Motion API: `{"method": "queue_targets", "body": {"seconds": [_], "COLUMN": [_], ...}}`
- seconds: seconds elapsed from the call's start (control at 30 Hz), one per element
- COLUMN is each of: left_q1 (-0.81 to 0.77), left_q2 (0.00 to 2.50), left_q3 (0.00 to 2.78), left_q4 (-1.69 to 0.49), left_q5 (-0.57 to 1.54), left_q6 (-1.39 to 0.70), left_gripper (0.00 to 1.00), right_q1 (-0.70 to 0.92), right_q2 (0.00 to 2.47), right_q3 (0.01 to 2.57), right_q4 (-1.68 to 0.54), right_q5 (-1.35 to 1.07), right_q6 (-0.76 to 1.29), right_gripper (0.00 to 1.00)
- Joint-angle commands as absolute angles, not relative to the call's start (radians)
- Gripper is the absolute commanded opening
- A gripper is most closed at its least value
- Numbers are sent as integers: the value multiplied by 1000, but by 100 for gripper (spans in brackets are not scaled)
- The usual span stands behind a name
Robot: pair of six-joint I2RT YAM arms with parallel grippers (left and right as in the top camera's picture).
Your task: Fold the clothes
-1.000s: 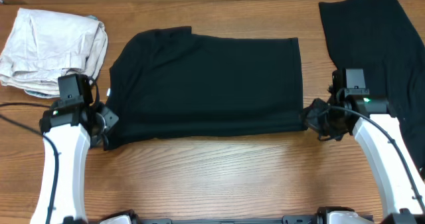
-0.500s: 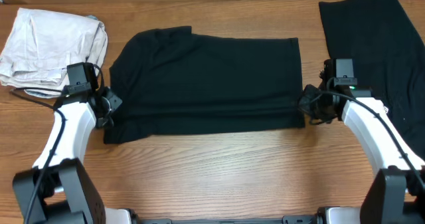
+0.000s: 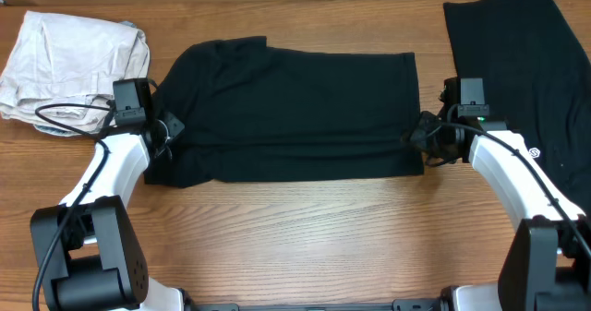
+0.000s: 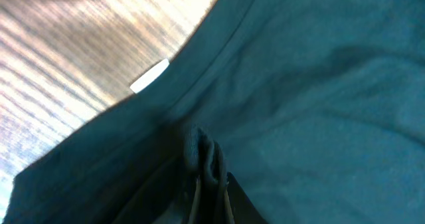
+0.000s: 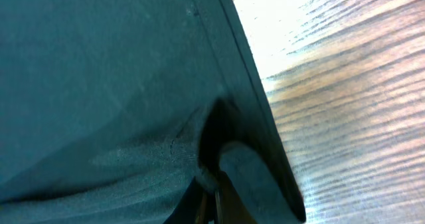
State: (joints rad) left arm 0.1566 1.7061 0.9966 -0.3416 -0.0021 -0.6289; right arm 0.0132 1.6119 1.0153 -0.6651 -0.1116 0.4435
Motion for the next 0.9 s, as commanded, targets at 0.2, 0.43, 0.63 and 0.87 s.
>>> {"method": "queue_targets", "body": {"seconds": [0.2, 0.43, 0.63, 0.87], "left_q1": [156, 156, 158, 159], "left_q2": [1714, 1715, 1715, 1680], "left_q3": [1018, 1018, 1019, 1112], "left_q4": [-243, -231, -223, -315], "left_q5": [-10, -11, -11, -10], "left_q6": [-635, -630, -557, -398], "left_gripper": [17, 43, 67, 100], "right_q1": [12, 12, 10, -20], "right_q2": [1676, 1676, 1676, 1674], "right_q3": [1036, 1036, 1036, 1129], "right_q4": [-633, -622, -576, -675], "right_q5": [-83, -84, -84, -84], "right_q6": [437, 437, 437, 435], "right_gripper": [4, 4, 54, 96]}}
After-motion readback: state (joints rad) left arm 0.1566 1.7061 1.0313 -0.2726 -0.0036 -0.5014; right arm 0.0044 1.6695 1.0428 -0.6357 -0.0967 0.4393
